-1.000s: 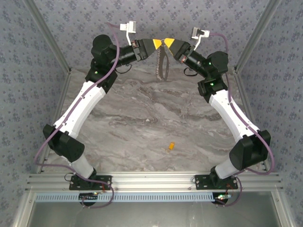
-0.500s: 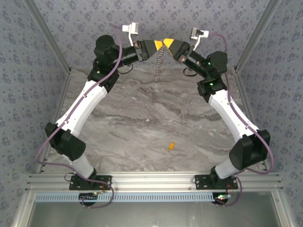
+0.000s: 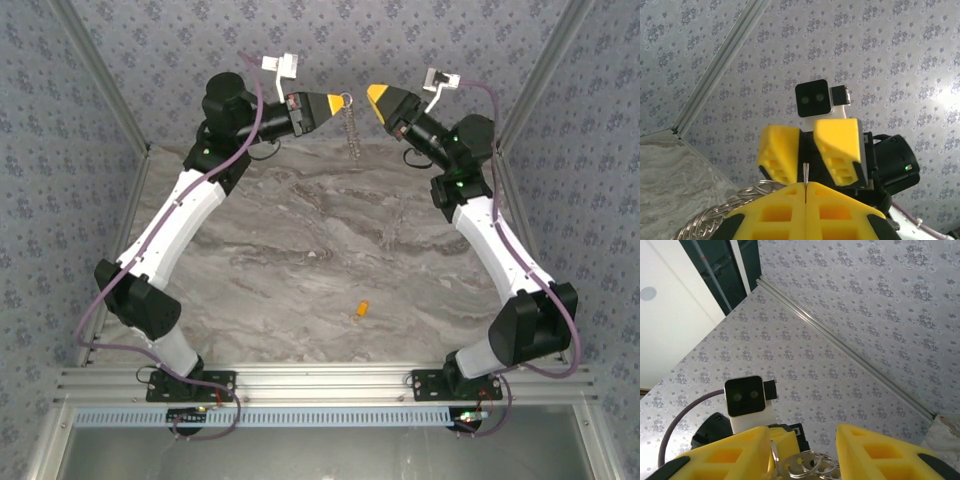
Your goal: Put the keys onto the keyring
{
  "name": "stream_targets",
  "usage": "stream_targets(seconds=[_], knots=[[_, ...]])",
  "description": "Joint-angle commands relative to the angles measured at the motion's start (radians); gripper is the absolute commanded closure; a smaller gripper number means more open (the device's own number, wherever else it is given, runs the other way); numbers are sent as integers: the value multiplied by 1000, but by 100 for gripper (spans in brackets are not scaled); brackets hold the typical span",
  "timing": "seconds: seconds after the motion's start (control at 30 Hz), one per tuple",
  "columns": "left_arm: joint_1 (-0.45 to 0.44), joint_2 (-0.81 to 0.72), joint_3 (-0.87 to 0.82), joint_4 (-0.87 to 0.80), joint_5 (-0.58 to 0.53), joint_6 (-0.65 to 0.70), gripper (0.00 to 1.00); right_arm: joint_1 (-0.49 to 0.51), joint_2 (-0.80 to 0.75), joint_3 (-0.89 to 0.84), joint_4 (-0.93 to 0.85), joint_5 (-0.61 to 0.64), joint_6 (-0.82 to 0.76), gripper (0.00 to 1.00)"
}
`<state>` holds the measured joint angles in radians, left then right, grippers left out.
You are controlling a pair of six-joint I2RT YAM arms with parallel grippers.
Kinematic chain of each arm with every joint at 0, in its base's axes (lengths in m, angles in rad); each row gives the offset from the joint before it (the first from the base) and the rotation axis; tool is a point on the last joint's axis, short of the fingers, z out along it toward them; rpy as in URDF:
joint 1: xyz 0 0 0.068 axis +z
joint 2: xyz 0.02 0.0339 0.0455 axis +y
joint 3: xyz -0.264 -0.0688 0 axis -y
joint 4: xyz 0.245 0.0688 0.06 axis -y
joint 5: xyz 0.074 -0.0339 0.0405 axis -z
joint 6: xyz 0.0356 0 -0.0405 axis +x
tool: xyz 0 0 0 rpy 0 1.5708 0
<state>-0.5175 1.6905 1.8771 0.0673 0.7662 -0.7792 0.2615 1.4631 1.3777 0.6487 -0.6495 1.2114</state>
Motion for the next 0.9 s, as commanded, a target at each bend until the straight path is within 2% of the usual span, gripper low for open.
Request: stream_targets(seconds=[0.0,0.23,0.4,0.87], knots=[[7,-19,68,-43,48,105,100,10,-50,-3,20,-13,-7,59],[13,24,215,-237,120,255,100,33,-55,7,19,-60,-20,61],[14,53,297,-336,156,312,100,57,-52,42,-19,-90,-56,61],[14,63,342,-419,172,363,100,59,-77,52,-47,-92,-89,58]])
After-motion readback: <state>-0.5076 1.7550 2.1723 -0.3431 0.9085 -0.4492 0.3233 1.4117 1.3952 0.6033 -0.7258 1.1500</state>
